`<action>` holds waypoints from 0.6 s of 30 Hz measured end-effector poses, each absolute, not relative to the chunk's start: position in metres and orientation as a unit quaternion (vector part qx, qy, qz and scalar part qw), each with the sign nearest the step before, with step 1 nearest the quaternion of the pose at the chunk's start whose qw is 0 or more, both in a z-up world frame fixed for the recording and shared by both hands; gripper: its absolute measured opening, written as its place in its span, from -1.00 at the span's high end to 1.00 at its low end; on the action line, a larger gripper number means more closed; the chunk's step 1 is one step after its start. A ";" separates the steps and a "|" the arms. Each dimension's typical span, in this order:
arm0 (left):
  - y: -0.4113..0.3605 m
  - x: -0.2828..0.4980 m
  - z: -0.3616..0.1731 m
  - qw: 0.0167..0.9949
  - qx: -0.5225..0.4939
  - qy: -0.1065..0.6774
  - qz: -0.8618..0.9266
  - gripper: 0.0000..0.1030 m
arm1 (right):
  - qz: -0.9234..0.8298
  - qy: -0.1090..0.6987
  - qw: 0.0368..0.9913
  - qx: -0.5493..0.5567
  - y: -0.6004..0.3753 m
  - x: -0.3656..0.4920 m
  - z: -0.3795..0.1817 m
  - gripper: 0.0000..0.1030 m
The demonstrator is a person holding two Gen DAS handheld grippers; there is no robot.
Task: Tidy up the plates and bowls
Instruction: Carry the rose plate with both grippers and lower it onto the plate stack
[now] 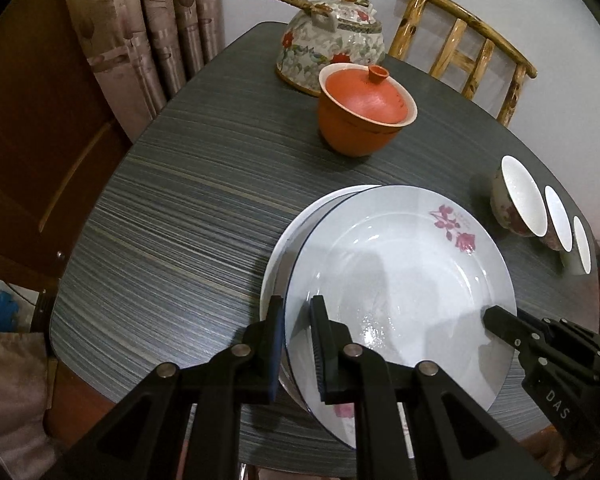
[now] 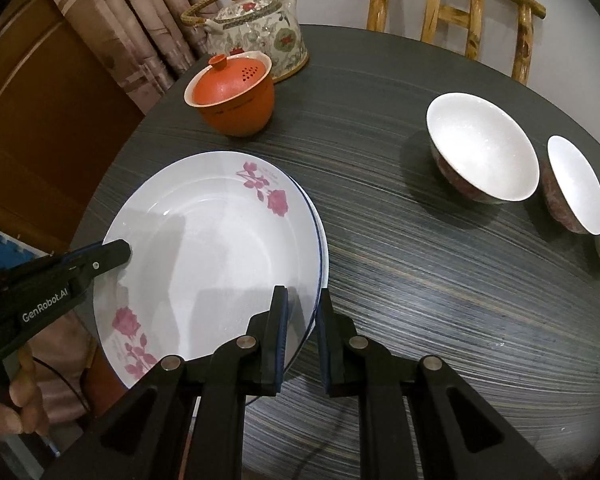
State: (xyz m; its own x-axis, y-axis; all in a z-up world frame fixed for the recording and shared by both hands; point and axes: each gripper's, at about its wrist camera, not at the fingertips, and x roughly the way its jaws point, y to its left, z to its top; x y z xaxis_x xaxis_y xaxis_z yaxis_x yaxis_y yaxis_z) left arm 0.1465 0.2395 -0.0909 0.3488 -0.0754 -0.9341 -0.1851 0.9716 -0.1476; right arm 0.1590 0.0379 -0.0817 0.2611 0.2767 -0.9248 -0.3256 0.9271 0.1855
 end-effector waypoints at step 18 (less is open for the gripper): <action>0.248 0.151 -0.105 0.808 -0.116 0.576 0.044 0.74 | 0.191 0.584 0.789 -0.021 0.048 0.160 -0.092 0.74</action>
